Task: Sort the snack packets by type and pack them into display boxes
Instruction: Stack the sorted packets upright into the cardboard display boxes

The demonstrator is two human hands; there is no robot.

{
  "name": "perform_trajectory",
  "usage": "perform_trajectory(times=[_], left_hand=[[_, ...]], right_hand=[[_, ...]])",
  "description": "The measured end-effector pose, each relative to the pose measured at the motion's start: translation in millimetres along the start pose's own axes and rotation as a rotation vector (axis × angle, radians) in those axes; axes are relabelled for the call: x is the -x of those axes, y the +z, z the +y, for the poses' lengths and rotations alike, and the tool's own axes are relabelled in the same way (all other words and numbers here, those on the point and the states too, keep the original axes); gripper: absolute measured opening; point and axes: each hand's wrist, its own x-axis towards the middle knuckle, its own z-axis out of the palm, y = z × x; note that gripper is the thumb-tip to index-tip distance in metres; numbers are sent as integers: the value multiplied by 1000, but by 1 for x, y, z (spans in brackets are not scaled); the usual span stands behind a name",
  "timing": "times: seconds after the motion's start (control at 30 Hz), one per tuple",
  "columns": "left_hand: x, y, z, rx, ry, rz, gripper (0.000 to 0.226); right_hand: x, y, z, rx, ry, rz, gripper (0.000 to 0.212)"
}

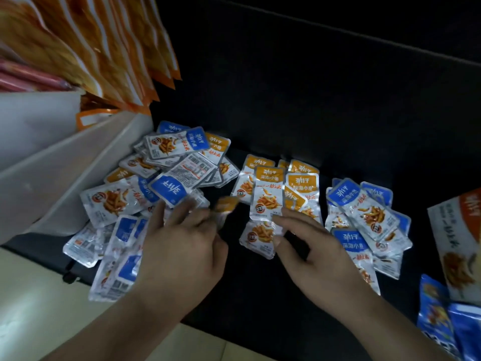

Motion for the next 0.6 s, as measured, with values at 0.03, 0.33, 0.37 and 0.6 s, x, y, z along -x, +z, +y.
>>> perform_trajectory(times=[0.03,0.33,0.37,0.6], left_hand=[[-4,-8,3,37,8,92,33],[-10,-26,45,942,-438,-52,20],[-7,-17,39,869,-405,-72,17],[41,14,-27,-53,-139,-45,69]], right_hand=[[1,0,-6,-93,50,3,30],[-16,7,-45,-802,406,49,21],[-18,5,-45,-763,415,86,19],[-50,-3,-37,-526,390,270,11]])
